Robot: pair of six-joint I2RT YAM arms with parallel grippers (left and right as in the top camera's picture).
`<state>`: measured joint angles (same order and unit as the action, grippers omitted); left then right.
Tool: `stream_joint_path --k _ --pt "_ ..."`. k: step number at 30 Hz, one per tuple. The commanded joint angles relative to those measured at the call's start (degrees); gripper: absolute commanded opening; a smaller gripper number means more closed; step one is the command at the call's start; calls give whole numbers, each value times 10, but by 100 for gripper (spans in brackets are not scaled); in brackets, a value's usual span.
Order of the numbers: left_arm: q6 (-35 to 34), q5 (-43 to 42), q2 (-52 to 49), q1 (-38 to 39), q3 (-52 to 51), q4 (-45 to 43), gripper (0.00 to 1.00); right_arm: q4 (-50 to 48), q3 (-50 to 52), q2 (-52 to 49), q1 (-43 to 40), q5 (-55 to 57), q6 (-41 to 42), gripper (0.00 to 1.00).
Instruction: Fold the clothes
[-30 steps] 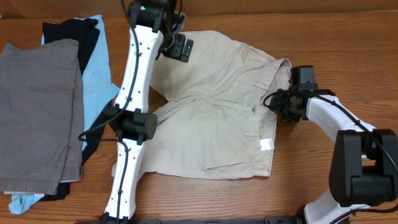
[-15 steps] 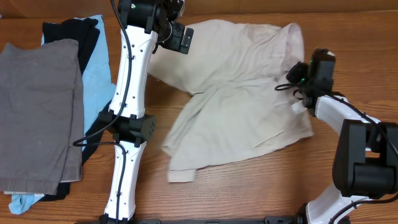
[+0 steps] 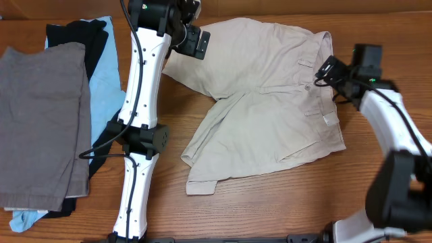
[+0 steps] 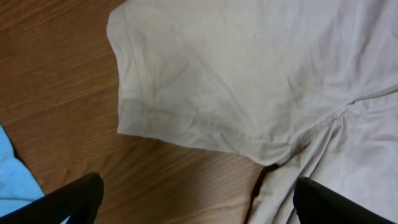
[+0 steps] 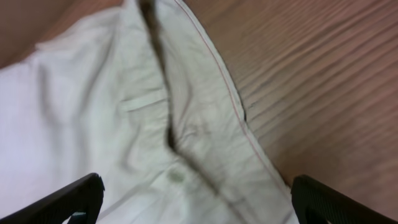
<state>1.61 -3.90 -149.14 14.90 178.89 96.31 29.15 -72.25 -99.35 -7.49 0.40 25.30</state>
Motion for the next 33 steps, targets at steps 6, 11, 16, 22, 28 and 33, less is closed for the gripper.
stream_joint_path --k 6,11,16,22,28,33 --pt "-10 -7 143 0 12 5 100 144 -81 249 -1 -39 -2 100" --pt "-25 -22 206 1 6 5 100 241 -81 337 -1 -59 -1 100" --pt "-34 -29 263 2 -81 5 93 321 -81 359 -1 -76 0 100" --pt "-33 -30 362 2 -357 5 91 361 -80 347 -1 -76 -3 100" --pt "16 -52 387 7 -597 -21 90 361 -80 319 -1 -76 -3 100" --pt "57 -78 387 31 -778 -133 91 369 -80 269 -1 -76 -3 100"
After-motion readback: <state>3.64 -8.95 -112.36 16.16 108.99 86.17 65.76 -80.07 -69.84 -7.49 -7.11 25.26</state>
